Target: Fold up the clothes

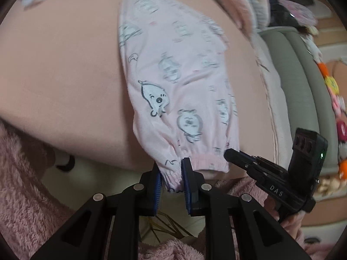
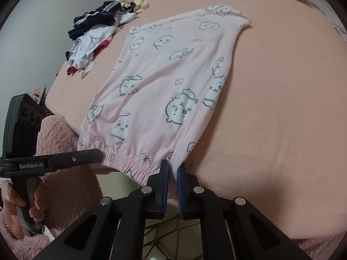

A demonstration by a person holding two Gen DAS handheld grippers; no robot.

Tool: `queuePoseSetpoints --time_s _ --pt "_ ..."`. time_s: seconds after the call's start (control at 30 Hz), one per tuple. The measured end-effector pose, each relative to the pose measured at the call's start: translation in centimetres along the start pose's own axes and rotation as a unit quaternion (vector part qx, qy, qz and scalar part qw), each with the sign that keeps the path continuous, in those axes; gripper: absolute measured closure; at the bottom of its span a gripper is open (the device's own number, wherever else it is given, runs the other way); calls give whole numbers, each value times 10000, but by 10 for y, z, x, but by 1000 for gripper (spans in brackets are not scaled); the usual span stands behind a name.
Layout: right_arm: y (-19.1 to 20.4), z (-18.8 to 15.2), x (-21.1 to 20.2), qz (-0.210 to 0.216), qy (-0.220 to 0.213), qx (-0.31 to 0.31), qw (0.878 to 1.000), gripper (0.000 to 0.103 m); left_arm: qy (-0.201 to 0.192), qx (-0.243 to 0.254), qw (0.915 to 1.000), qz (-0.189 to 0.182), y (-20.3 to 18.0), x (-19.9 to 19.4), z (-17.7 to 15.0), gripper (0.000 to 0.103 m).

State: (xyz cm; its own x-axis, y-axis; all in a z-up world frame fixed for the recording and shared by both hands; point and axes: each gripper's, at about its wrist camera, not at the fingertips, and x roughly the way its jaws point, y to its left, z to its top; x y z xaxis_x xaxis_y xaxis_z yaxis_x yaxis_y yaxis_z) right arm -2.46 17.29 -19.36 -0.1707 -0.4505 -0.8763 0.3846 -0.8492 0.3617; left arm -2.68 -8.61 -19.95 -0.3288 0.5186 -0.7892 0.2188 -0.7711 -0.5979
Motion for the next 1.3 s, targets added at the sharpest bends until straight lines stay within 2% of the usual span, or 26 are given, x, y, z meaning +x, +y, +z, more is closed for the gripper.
queuePoseSetpoints --time_s 0.1,0.23,0.43,0.63,0.77,1.03,1.13,1.2,1.3 --pt "2 -5 -20 201 -115 -53 9997 100 -26 191 9998 42 -8 -6 -3 88" --pt "5 -18 -40 328 -179 -87 9993 100 219 239 9995 -39 -9 -6 -10 88" --pt "-5 -29 -18 386 162 297 9987 100 485 63 9987 -150 -3 5 -10 88" --pt "1 -8 -37 375 -92 96 9992 100 407 199 9984 -329 -8 -5 1 88" --pt "-3 4 -48 635 -221 237 9975 100 350 171 9978 -545 -9 -11 11 88" --pt "6 74 -52 491 -619 50 9969 100 123 392 9980 -486 -20 -16 61 88" --pt "10 87 -51 356 -546 -64 9979 100 125 403 9978 -521 -22 -15 71 88" --pt "14 81 -50 425 -378 -183 9982 99 202 408 9973 -579 -21 -13 69 88" --pt "2 56 -34 540 45 6 9985 98 281 287 9976 -565 -13 -8 59 88"
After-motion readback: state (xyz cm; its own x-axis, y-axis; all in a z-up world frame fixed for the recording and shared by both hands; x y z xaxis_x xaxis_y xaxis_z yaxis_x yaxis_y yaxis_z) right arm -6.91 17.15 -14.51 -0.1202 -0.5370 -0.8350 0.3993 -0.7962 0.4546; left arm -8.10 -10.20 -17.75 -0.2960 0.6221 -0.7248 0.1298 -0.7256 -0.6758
